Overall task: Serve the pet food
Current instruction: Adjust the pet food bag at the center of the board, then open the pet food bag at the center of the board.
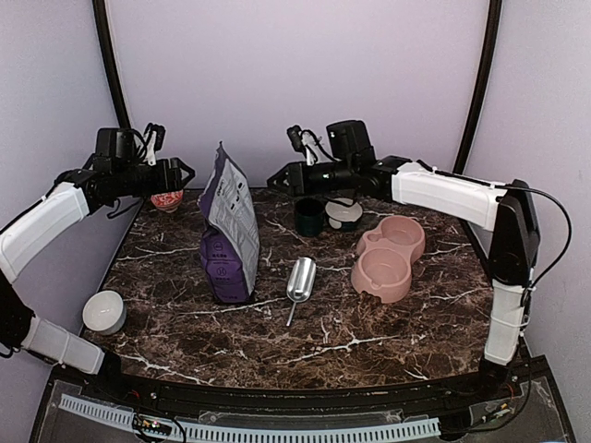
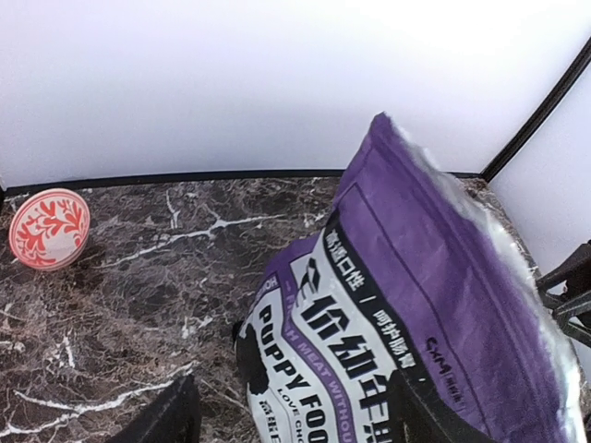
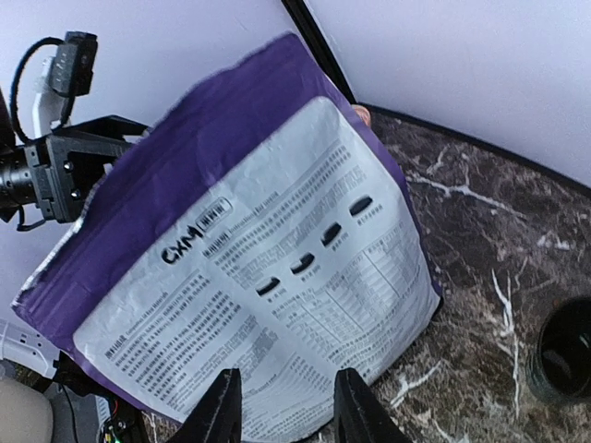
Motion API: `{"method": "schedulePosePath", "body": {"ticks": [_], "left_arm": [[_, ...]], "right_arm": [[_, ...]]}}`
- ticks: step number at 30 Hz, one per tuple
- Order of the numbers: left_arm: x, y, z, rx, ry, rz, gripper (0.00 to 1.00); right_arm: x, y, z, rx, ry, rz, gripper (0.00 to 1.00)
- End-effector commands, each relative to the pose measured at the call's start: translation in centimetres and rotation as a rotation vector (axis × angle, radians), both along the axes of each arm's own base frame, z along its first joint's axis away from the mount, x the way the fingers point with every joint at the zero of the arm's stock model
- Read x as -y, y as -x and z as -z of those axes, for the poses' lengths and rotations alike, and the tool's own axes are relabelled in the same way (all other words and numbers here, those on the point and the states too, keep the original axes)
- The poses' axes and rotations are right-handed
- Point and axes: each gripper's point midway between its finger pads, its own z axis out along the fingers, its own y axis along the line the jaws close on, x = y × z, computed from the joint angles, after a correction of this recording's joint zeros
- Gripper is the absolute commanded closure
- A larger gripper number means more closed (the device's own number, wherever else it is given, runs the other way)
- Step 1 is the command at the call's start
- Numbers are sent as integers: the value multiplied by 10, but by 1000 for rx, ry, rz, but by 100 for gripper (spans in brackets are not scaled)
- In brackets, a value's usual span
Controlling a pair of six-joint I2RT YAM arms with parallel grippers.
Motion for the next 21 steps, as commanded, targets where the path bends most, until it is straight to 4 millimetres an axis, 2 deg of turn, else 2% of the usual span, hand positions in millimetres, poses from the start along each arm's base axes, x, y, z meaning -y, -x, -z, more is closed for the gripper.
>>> {"method": "schedulePosePath", "body": {"ticks": [1, 6, 9, 15, 21], "left_arm": [[16, 11, -43, 74, 100, 78, 29], [27, 11, -50, 84, 144, 131, 29], [38, 15, -53, 90, 183, 191, 29], [51, 21, -60, 92, 250, 262, 29], [61, 24, -57, 73, 269, 305, 29]], "right_arm": [[-10, 7, -65, 19, -195, -43, 64], [-22, 13, -96, -27, -329, -111, 60], [-28, 16, -108, -65, -400, -145, 58], [-39, 20, -118, -111, -464, -191, 53], [-46, 21, -119, -110, -472, -205, 52]]}}
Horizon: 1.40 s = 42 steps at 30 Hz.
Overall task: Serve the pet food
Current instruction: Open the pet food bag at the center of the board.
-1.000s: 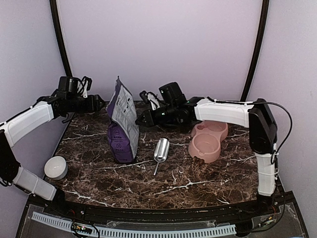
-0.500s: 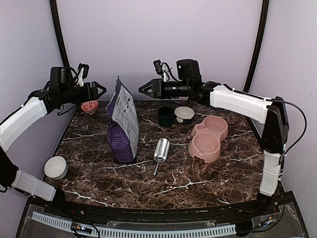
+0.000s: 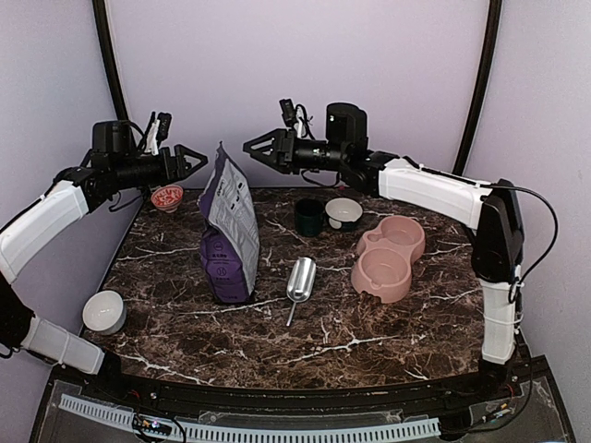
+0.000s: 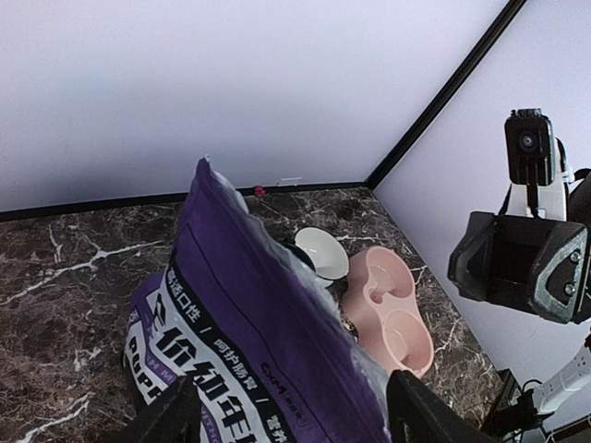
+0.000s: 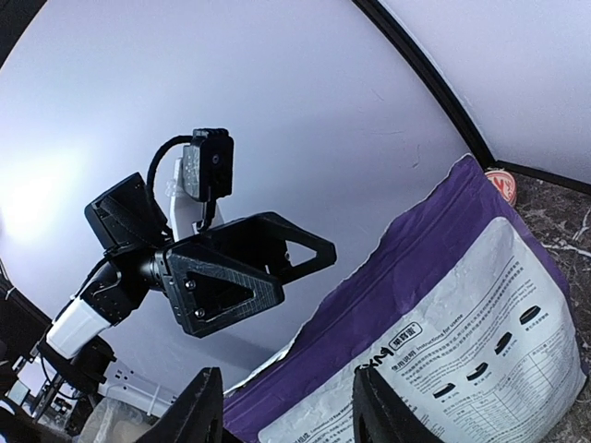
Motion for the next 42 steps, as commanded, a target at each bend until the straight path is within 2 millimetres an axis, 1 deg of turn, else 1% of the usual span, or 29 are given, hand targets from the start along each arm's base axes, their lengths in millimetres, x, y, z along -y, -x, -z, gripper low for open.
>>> {"method": "schedulePosePath", "body": {"ticks": [1, 6, 12, 15, 19, 20, 21, 22, 23, 25, 27, 30, 33, 36, 42], "left_arm": [[16, 9, -12, 25, 42, 78, 29], [24, 9, -4, 1, 34, 103, 29], [27, 6, 5, -22, 22, 103, 31], [29, 5, 7, -30, 16, 106, 40], [29, 4, 8, -31, 6, 103, 55], [28, 5, 7, -29, 6, 103, 57], [29, 6, 6, -28, 7, 107, 57], [29, 7, 5, -25, 8, 109, 55], [29, 7, 3, -22, 7, 108, 47], [27, 9, -2, -10, 5, 101, 36], [22, 11, -10, 10, 0, 75, 34], [9, 9, -17, 27, -16, -10, 35], [-3, 7, -17, 29, -38, -84, 42], [-2, 7, -14, 29, -38, -74, 45], [7, 8, -12, 20, -19, -23, 45]], "right_arm": [[-8, 9, -23, 34, -67, -43, 52], [-14, 11, -21, 35, -66, -52, 49], [-21, 9, -17, 31, -63, -60, 45], [-24, 8, -15, 29, -62, -63, 45], [-27, 4, -11, 25, -63, -64, 45], [-29, 5, -11, 25, -64, -67, 45], [-29, 4, -11, 25, -66, -69, 44], [-31, 4, -9, 24, -65, -72, 44], [-31, 3, -9, 24, -65, -72, 44], [-32, 2, -6, 21, -61, -72, 44], [-33, 2, -4, 21, -60, -71, 44], [-34, 1, -2, 20, -58, -73, 44], [-34, 0, 0, 21, -59, -72, 44], [-35, 0, 0, 24, -60, -69, 44], [-35, -1, 3, 23, -54, -69, 44]]}}
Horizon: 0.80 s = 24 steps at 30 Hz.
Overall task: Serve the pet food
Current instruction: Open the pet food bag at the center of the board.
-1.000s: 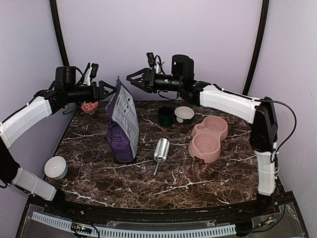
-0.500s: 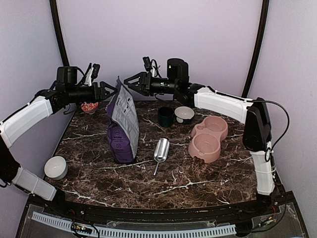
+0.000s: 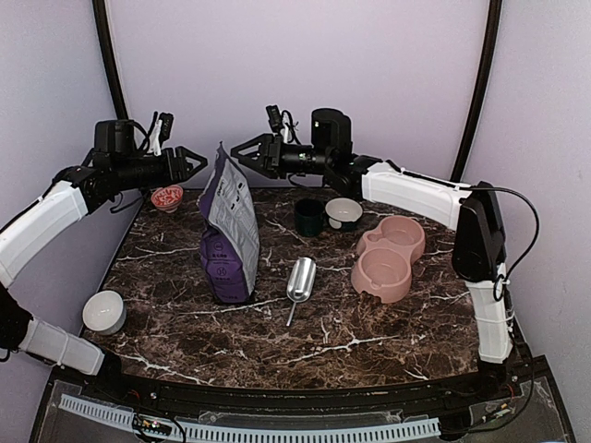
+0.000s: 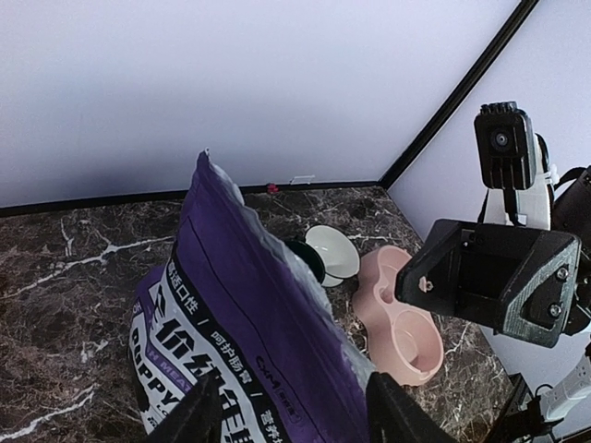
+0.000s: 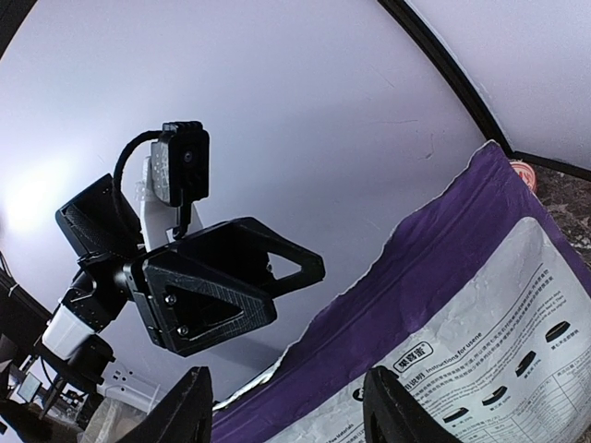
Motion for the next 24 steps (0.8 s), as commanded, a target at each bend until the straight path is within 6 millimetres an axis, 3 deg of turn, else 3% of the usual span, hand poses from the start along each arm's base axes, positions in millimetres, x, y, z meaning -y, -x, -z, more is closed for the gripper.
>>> {"method": "schedulePosePath", "body": {"ticks": [1, 12, 24], "left_arm": [[4, 4, -11, 22, 18, 28, 45], [18, -2, 14, -53, 31, 100, 47], [26, -3, 20, -71, 46, 139, 48]], "right_arm": [[-6, 4, -12, 46, -41, -15, 44], [-8, 1, -9, 35, -47, -14, 44], [-14, 1, -8, 30, -54, -27, 45]]}}
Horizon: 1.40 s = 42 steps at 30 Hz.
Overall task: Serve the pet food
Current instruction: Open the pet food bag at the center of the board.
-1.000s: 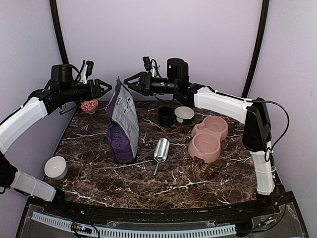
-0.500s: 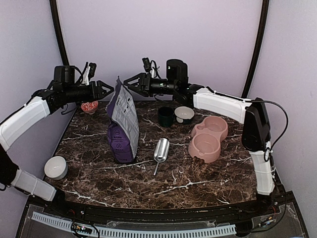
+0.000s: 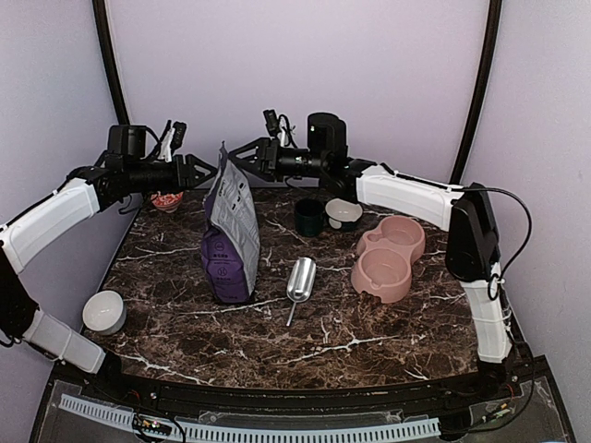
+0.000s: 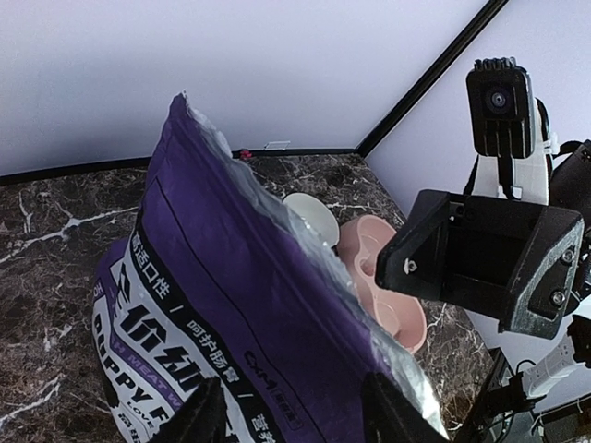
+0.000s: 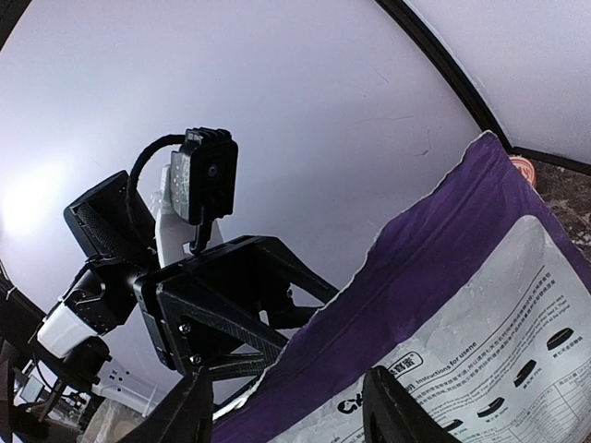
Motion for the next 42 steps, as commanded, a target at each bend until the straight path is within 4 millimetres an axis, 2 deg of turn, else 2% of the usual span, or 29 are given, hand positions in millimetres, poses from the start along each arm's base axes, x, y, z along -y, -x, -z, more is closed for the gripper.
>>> {"method": "schedulePosePath", "body": {"ticks": [1, 5, 13, 16, 21, 24, 33, 39, 42], "left_arm": [[7, 1, -5, 8, 25, 38, 48], [9, 0, -2, 2, 24, 43, 48], [11, -3, 6, -9, 21, 48, 52], [12, -3, 8, -10, 22, 48, 54], [14, -5, 12, -6, 26, 46, 55], [16, -5, 12, -4, 29, 51, 56], [25, -9, 15, 4, 19, 67, 56], [34, -9, 18, 3, 14, 83, 56], [37, -9, 19, 5, 24, 88, 56]], "right_arm": [[-8, 7, -20, 44, -53, -27, 46], [-12, 7, -16, 37, -50, -34, 51], [-16, 13, -11, 27, -41, -61, 72], [-15, 14, -6, 25, -29, -67, 75], [-15, 15, 0, 23, -13, -72, 76], [-16, 17, -1, 29, -11, -77, 73], [-19, 15, 10, 21, 17, -93, 72], [-15, 14, 22, 24, 63, -89, 88], [-6, 12, 37, 11, 89, -82, 94]]}}
